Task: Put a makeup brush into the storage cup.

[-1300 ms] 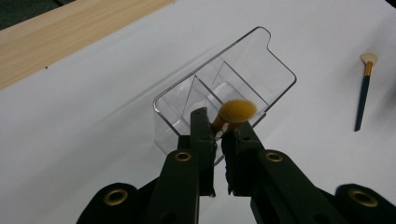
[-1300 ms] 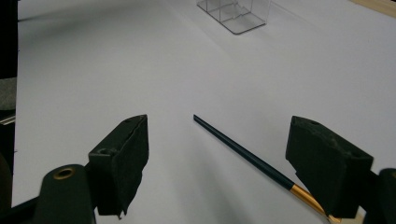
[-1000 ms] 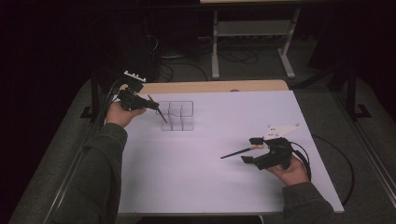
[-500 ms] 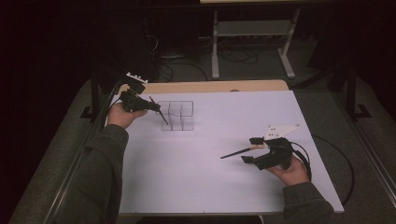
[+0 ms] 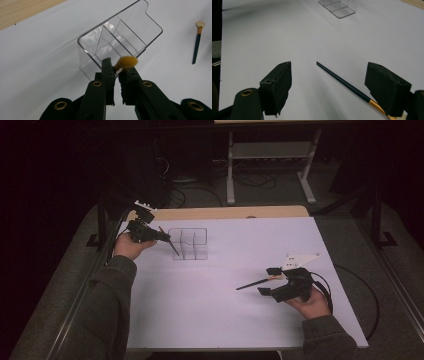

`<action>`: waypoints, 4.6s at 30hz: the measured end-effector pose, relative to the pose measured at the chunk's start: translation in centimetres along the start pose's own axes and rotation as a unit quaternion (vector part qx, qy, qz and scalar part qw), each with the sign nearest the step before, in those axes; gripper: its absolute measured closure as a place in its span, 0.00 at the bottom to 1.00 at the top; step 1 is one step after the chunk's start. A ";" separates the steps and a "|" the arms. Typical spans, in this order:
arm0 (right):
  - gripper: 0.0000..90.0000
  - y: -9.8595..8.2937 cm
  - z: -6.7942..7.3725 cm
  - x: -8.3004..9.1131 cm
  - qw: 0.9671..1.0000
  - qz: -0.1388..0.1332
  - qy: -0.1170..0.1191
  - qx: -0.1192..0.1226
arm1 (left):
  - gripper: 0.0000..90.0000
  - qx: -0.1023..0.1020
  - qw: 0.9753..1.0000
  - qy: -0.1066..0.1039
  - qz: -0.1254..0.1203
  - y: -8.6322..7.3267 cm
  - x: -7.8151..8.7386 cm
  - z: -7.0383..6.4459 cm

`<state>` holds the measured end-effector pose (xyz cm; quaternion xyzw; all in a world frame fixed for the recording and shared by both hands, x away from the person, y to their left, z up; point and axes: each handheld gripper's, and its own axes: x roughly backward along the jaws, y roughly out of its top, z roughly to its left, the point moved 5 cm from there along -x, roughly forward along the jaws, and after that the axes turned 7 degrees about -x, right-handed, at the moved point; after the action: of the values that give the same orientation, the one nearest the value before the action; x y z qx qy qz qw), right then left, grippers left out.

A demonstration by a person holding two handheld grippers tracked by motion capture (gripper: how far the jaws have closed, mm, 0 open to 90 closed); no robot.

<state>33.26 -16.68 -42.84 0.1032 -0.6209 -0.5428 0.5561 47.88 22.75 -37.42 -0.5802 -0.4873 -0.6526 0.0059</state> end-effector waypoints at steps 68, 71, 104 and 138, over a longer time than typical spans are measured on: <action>0.21 -0.1 -0.5 0.1 1.000 0.001 -0.013 -0.003 | 0.61 -0.029 0.999 0.012 -0.033 -5.2 6.3 -2.1; 0.21 0.0 -0.4 0.3 1.000 -0.002 -0.014 -0.004 | 0.59 -0.030 0.999 0.015 -0.033 -5.5 6.5 -2.3; 0.21 -0.4 -0.5 1.4 1.000 -0.001 -0.030 -0.001 | 0.53 -0.063 0.998 0.004 -0.030 -6.5 7.0 -5.2; 0.21 -0.9 -0.9 2.2 0.999 -0.008 -0.031 -0.006 | 0.47 -0.097 0.994 -0.015 -0.039 -4.7 4.6 -8.6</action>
<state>32.80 -19.10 -42.45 0.0879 -0.6338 -0.5538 0.5328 37.27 22.27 -35.60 -0.5688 -0.4438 -0.6874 -0.0830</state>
